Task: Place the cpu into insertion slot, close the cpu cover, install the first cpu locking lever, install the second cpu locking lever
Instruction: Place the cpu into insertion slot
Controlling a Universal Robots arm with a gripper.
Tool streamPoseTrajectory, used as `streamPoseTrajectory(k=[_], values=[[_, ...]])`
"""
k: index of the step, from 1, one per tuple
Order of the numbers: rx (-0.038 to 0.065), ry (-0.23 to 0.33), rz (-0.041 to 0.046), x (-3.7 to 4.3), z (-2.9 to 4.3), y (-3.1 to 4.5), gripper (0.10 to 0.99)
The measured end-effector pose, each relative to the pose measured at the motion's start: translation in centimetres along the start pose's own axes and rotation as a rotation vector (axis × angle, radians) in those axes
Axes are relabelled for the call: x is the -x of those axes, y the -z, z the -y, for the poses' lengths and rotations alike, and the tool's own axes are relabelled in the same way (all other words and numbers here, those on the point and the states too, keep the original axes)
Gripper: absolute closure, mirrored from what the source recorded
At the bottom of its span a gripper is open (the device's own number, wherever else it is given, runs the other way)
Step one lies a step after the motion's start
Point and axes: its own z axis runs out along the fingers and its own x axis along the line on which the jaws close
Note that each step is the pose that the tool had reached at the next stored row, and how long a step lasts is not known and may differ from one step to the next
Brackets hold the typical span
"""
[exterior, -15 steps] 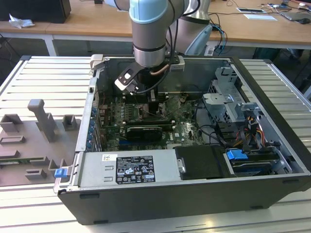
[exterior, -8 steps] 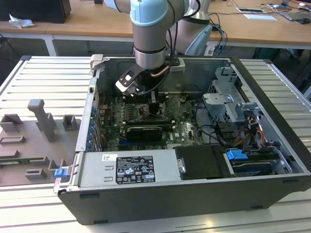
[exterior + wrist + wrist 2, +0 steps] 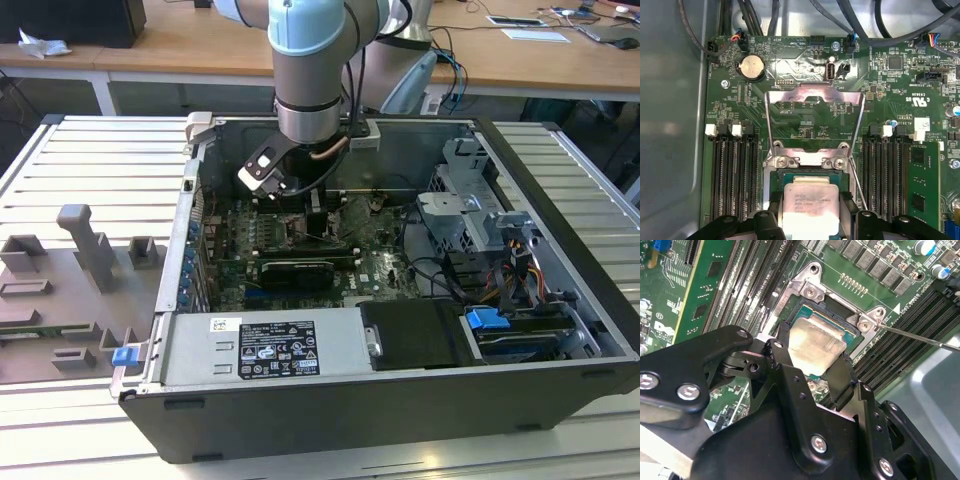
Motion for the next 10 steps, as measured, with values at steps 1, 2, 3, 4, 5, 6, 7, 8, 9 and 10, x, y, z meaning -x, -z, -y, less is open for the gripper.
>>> streamPoseTrajectory(k=[1,2,3,4,5,6,7,8,9,10], values=[[0.000,0.000,0.0004,0.00,0.00,0.00,0.549],[0.000,0.000,0.0004,0.00,0.00,0.00,0.549],[0.000,0.000,0.0004,0.00,0.00,0.00,0.549],[0.000,0.000,0.0005,0.00,0.00,-0.01,0.537],[0.000,0.000,0.0002,-0.01,0.00,-0.05,0.471],[0.000,0.000,0.0004,-0.03,0.00,-0.09,0.471],[0.000,0.000,0.0005,-0.04,0.00,-0.09,0.471],[0.000,0.000,0.0005,-0.04,0.01,-0.09,0.471],[0.000,0.000,0.0005,-0.04,0.00,-0.09,0.471],[0.000,0.000,0.0005,-0.05,0.00,-0.03,0.471]])
